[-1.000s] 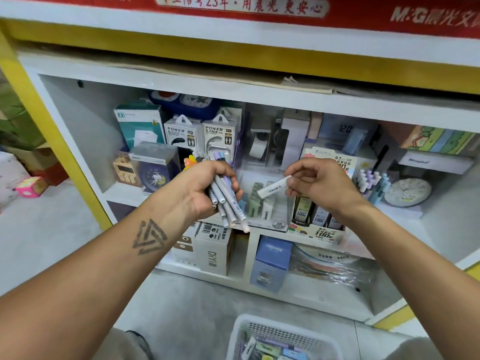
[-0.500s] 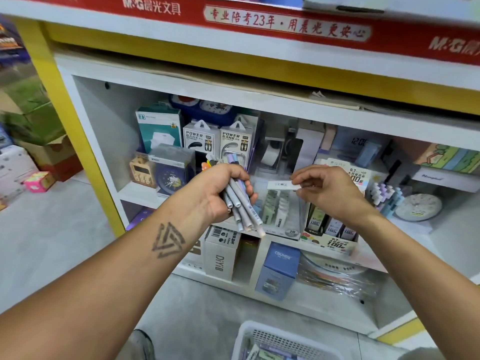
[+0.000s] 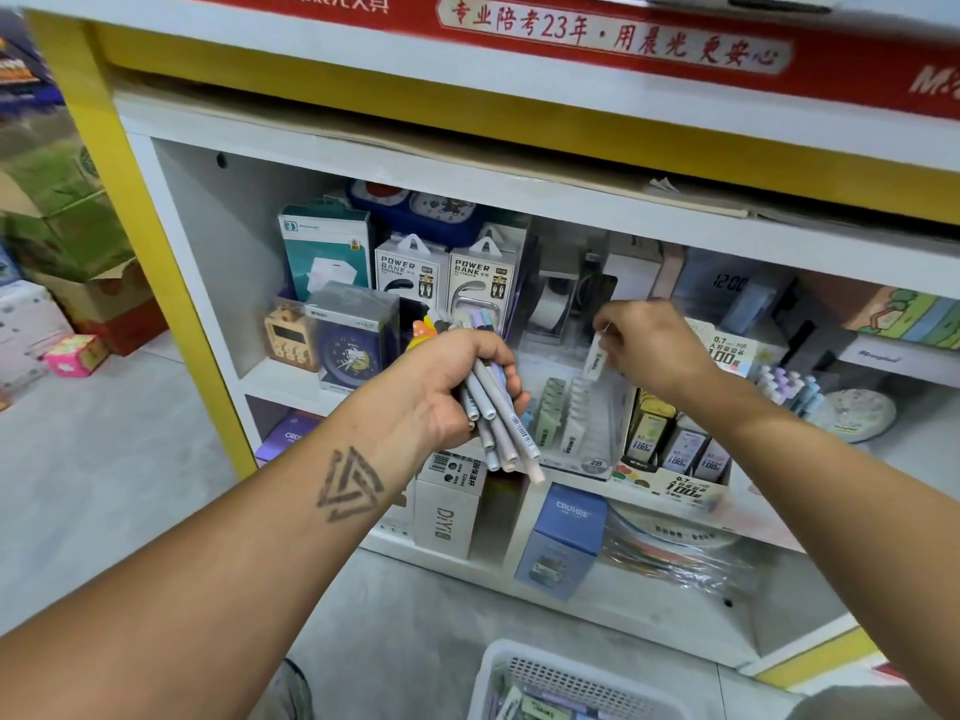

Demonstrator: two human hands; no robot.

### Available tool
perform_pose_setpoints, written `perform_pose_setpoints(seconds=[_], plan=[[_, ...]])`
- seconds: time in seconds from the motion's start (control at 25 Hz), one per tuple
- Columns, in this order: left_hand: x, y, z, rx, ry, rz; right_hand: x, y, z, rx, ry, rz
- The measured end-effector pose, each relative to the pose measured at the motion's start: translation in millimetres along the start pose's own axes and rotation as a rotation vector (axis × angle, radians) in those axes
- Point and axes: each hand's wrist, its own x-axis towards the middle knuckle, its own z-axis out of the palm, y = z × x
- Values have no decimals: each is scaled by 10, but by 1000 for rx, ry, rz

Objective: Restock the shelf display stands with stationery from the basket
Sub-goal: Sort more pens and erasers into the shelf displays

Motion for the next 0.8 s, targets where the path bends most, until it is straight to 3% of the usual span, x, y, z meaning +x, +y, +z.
perform_pose_setpoints(seconds=[0.2,0.8], plan=[[27,-27,34,28,-26,-28,18,0,215,31,-152,78],[38,-79,73,43,-79,-28,37,89,331,101,-120,35]])
